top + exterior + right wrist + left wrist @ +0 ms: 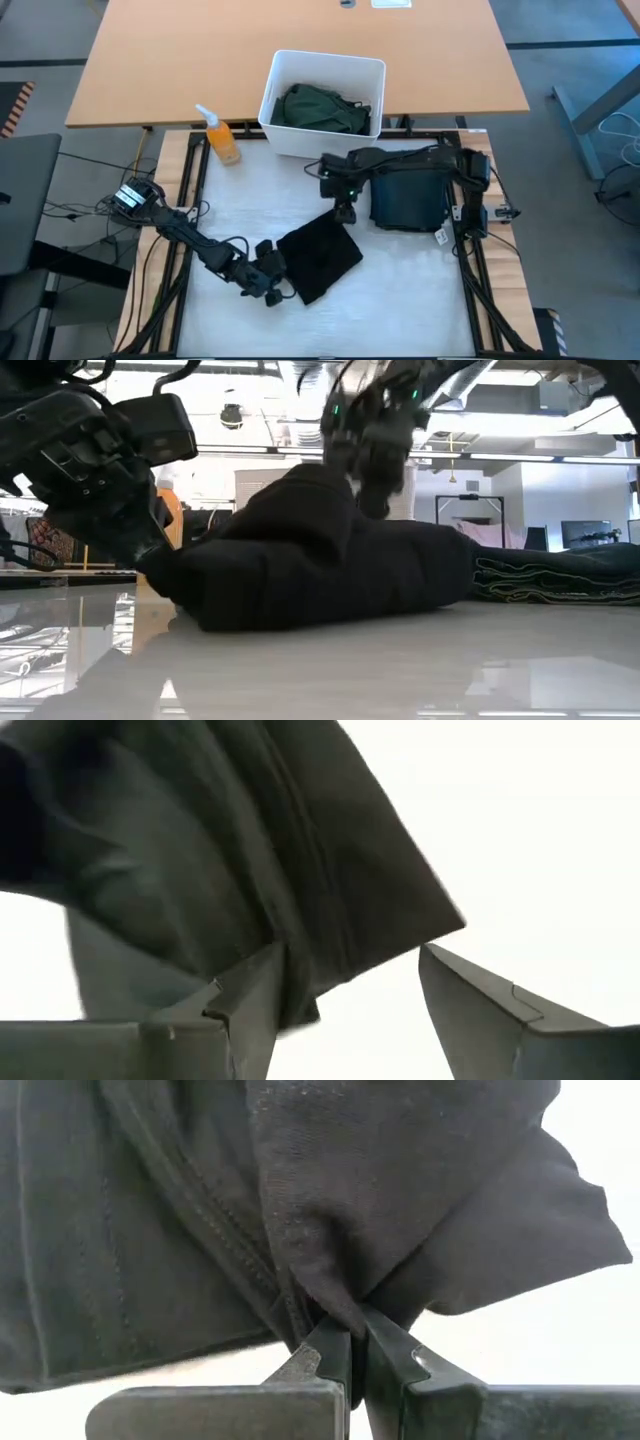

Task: Fold laundry
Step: Fold the black t-shirt

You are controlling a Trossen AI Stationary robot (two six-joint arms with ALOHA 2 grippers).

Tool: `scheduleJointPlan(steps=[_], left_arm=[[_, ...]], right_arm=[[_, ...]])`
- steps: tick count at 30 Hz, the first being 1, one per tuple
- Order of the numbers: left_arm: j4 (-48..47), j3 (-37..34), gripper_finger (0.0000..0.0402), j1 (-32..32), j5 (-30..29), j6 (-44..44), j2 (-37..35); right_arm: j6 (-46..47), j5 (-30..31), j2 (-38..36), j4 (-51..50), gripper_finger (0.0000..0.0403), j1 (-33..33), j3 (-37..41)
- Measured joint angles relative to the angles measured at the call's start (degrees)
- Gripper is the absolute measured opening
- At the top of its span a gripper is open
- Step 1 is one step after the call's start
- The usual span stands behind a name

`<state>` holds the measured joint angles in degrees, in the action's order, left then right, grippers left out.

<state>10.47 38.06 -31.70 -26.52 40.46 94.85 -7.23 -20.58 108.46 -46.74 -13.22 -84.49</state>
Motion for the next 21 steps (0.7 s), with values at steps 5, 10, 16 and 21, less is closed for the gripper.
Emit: scheduleJointPlan(steps=[5, 10, 16, 21], left_arm=[[3.23, 0.0, 0.0, 0.0, -0.15, -3.99, 0.0], [6.48, 0.0, 0.0, 0.0, -0.78, -8.65, 0.0], [9.2, 0.0, 0.0, 0.47, -1.77, -13.35, 0.0], [12.93, 0.0, 0.0, 1.82, 1.29, -15.47, 0.0]], right_arm=[[-2.29, 0.02, -8.36, -0.01, 0.0255, -0.02, -1.57], [-5.09, -0.75, -18.18, -3.14, 0.0255, 1.44, 1.14], [2.29, -3.13, -32.3, 19.27, 0.0255, 12.63, 27.8], [11.93, 10.45, -38.57, 58.41, 0.0255, 26.9, 51.94]])
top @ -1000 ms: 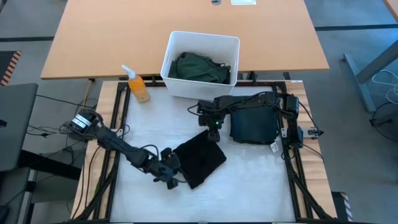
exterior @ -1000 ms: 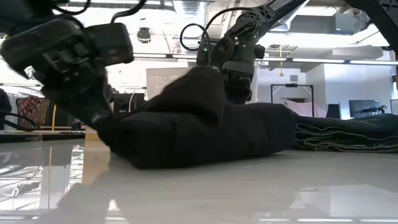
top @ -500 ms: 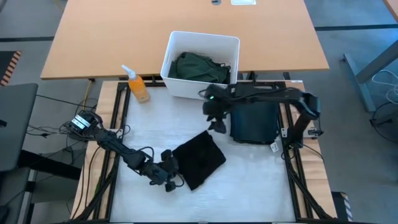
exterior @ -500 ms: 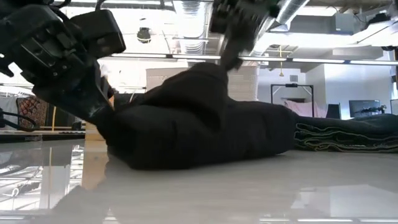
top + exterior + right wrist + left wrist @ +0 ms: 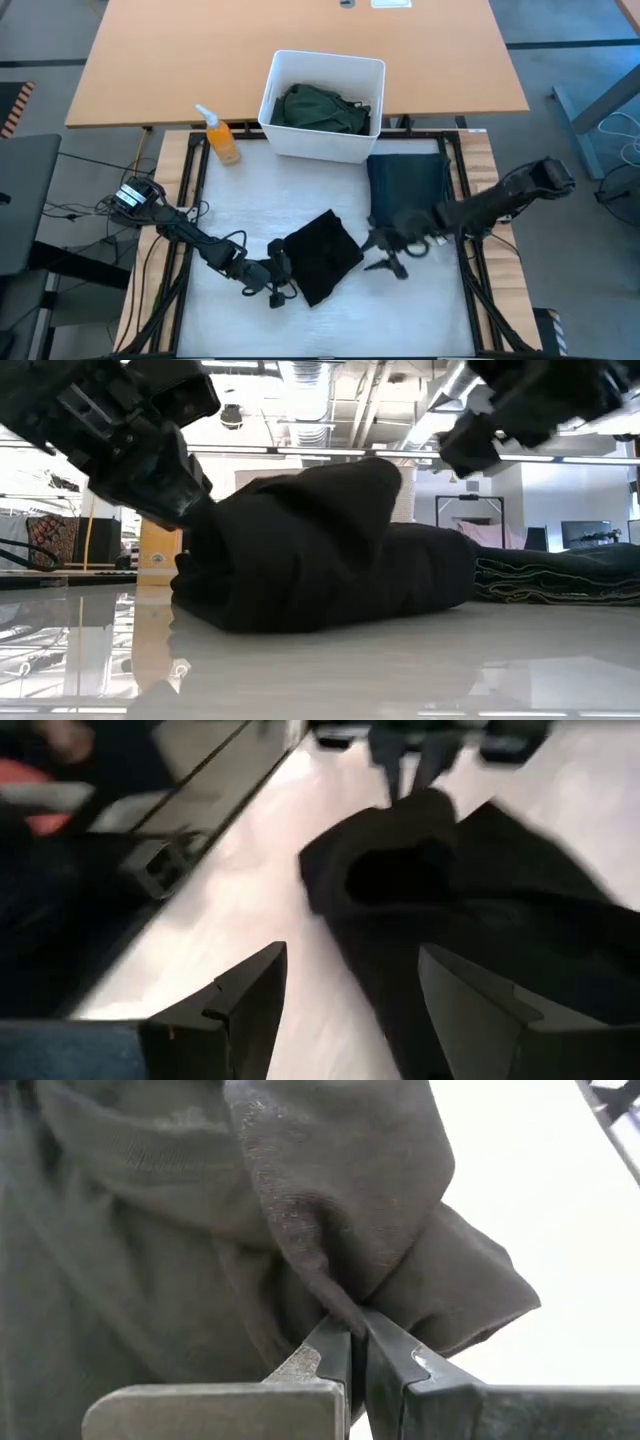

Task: Fold laundry
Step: Fold the black t-shirt

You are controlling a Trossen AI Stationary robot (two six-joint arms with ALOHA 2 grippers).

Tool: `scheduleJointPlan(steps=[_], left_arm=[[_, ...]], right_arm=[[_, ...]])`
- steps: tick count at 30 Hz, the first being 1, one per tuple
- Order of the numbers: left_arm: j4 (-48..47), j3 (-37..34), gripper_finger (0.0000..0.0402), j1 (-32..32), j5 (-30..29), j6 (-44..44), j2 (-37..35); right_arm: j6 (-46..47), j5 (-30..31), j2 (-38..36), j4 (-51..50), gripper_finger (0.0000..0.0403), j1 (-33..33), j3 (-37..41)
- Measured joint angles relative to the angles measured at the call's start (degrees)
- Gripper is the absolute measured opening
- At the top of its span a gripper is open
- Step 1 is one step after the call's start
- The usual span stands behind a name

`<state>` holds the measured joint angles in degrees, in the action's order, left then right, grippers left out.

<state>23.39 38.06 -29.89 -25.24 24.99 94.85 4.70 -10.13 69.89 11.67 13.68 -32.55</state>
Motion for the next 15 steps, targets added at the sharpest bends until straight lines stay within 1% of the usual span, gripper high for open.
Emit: scheduleJointPlan(steps=[2, 4, 6, 9, 15], left_arm=[[0.9, 0.04, 0.0, 0.22, 1.32, -0.26, -0.02], [0.76, 0.02, 0.0, 0.32, 1.7, 0.58, -0.02], [0.71, 0.02, 0.0, 0.32, 1.99, 1.43, -0.02], [0.79, 0.02, 0.0, 0.14, 1.98, 3.06, -0.02], [1.02, 0.02, 0.0, -0.37, 0.79, 4.75, -0.02]], right_arm=[[-0.09, 10.37, 0.96, 11.34, 0.0255, 5.43, 5.52], [-0.56, 20.47, 2.81, 18.97, 0.0255, 9.41, 8.33], [-1.37, 25.23, 5.53, 22.59, 0.0255, 11.5, 9.0], [-1.49, 25.9, 11.3, 24.49, 0.0255, 11.94, 8.28], [-4.01, 25.91, 23.21, 31.46, 0.0255, 8.7, 4.34]])
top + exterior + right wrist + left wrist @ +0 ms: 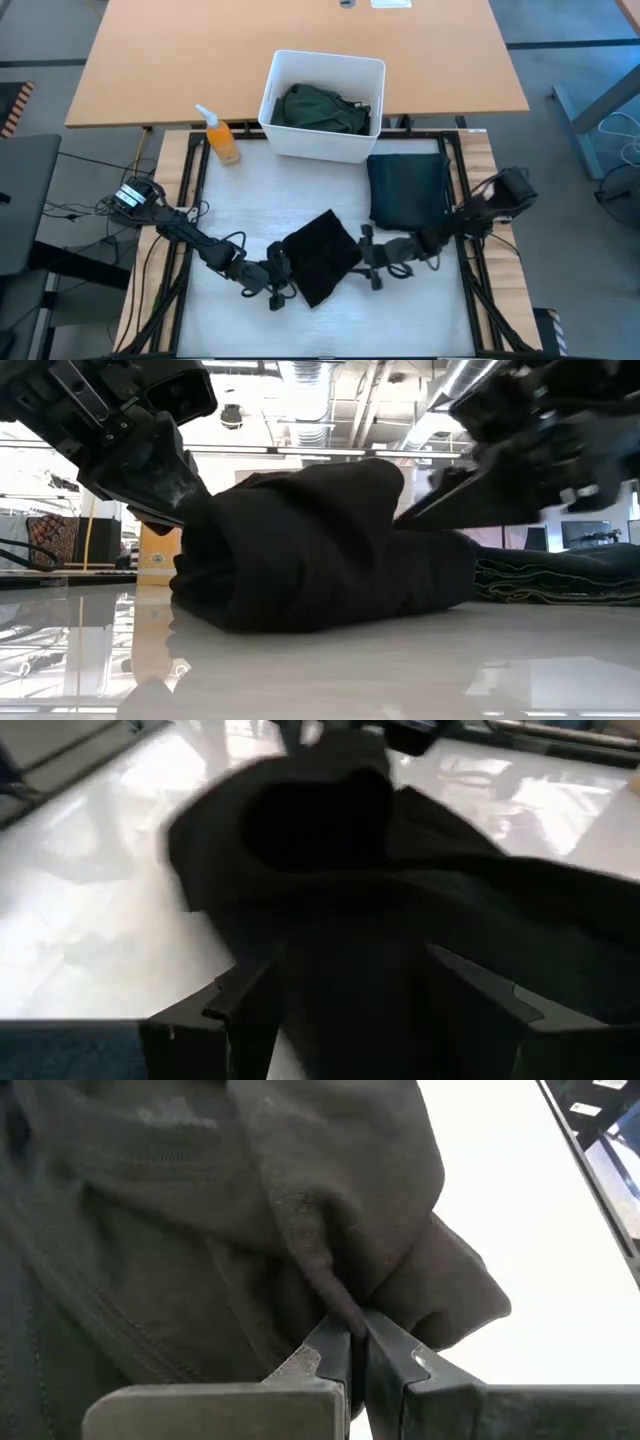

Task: Fold laundry
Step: Fold the black t-shirt

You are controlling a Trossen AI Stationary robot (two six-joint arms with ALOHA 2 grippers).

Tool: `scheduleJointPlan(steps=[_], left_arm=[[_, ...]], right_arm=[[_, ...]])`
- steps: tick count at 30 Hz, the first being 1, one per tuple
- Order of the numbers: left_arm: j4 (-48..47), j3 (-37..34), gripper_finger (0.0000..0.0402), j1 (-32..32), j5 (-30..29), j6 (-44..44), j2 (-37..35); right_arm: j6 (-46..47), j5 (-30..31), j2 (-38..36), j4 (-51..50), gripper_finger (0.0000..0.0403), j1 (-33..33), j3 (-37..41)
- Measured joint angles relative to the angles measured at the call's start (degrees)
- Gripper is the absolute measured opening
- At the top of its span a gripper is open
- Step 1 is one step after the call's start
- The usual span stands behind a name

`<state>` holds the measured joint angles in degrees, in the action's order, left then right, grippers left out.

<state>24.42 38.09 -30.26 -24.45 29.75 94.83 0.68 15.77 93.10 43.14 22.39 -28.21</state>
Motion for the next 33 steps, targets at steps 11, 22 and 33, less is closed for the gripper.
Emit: scheduleJointPlan(steps=[11, 22, 33], left_arm=[[-7.65, 0.0, 0.0, 0.07, 3.23, -0.46, -8.34], [-37.03, 0.05, 0.0, 2.4, 4.73, 5.26, -21.18], [-45.96, 0.09, 0.0, 9.26, 6.97, 8.22, -17.36]], right_arm=[[6.72, -6.76, 13.98, 0.92, 0.0255, -5.82, -3.88], [6.92, -14.83, 15.79, 1.76, 0.0255, -5.29, -3.9], [8.31, -17.0, 10.56, -6.51, 0.0255, -5.44, -3.7]])
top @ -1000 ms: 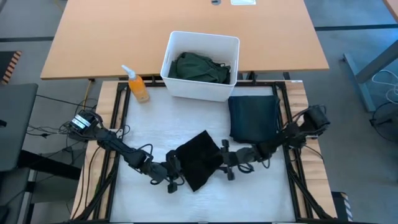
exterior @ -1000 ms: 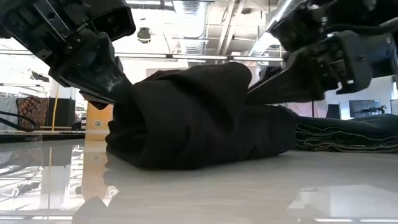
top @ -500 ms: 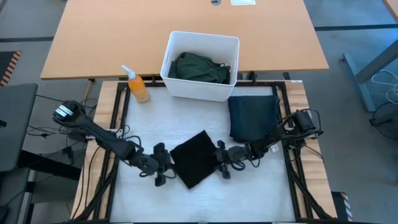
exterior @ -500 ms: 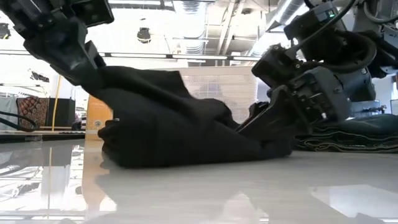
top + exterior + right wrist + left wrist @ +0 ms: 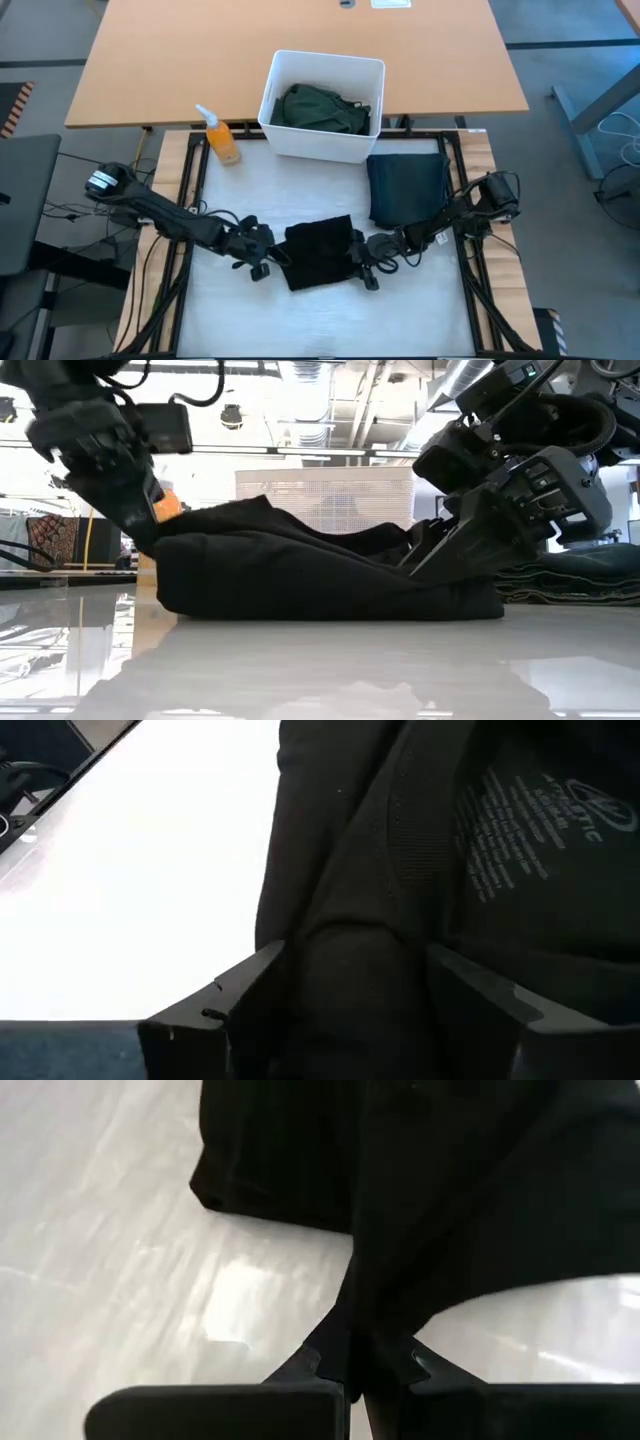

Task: Fold laundry
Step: Fold the black t-shirt

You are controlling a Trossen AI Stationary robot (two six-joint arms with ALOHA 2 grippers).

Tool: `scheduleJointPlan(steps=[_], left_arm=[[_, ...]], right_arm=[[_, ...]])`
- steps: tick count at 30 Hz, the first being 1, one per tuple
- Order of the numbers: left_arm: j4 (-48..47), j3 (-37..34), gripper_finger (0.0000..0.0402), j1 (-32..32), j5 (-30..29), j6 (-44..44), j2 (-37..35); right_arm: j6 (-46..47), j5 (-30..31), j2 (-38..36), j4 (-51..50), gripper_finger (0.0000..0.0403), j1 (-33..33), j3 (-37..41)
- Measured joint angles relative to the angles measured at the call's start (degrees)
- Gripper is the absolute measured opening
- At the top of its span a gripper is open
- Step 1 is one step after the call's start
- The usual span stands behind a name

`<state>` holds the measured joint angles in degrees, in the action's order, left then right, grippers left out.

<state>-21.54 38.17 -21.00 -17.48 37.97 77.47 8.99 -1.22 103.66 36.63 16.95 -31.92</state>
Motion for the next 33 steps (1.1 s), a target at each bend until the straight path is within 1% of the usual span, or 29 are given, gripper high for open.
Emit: scheduleJointPlan(steps=[3, 6, 9, 13, 17, 20, 22, 24, 25, 26, 27, 29, 31, 32, 33], left_arm=[[3.7, -0.02, 0.0005, 1.42, -0.51, -2.4, 1.98], [5.29, -0.02, 0.0021, 2.43, -0.56, -3.84, 2.65], [4.44, 1.05, 0.0047, 3.12, -0.96, -5.5, 2.29], [0.35, 3.97, 0.0089, 4.07, -1.29, -8.11, 0.38], [-5.45, 6.71, 0.0125, 4.81, -2.51, -10.81, -3.68], [-9.29, 7.04, 0.0142, 5.16, -5.33, -10.95, -8.49], [-11.42, 7.01, 0.0147, 5.16, -8.94, -8.69, -11.84], [-10.93, 6.01, 0.0148, 4.78, -12.2, -4.88, -15.2], [-7.93, 4.88, 0.0149, 4.12, -12.98, -3.67, -16.59], [-2.81, 3.39, 0.0149, 3.09, -12.93, -3.05, -17.7], [4.4, 1.49, 0.0149, 1.77, -12.11, -3.6, -18.27], [22.51, -3.22, 0.0147, -1.69, -8.9, -7.64, -17.97], [42.39, -8.23, 0.0142, -5.25, -7.95, -11.23, -14.43], [49.95, -10.12, 0.0139, -6.83, -8.33, -12.01, -11.51], [55.39, -11.63, 0.0135, -8.18, -9.28, -12.05, -8.41]], right_arm=[[0.24, 0.12, 0.04, 0.99, 0.0255, 0.04, 0.1], [0.96, 0.14, 0.04, 1.06, 0.0255, 0.04, 0.08], [1.33, 0.03, 0.04, 1.06, 0.0255, 0.07, 0.08], [1.55, 0.0, 0.04, 1.11, 0.0255, 0.13, 0.08], [2.01, -0.1, 0.04, 1.21, 0.0255, 0.13, 0.08], [2.51, -0.34, 0.04, 1.51, 0.0255, 0.14, 0.08], [3.12, -0.43, 0.07, 1.88, 0.0255, 0.18, 0.08], [3.63, -0.45, 0.07, 2.26, 0.0255, 0.2, 0.08], [4.01, -0.44, 0.07, 2.42, 0.0255, 0.2, 0.08], [4.1, -0.4, 0.07, 2.6, 0.0255, 0.2, 0.08], [4.11, -0.4, 0.07, 2.82, 0.0255, 0.2, 0.08], [4.13, -0.38, 0.07, 3.12, 0.0255, 0.2, 0.09], [4.16, -0.42, 0.09, 3.83, 0.0255, -0.16, 0.15], [4.28, -0.53, 0.11, 4.41, 0.0255, -0.34, 0.15], [4.28, -0.84, 0.15, 5.05, 0.0255, -0.61, 0.17]])
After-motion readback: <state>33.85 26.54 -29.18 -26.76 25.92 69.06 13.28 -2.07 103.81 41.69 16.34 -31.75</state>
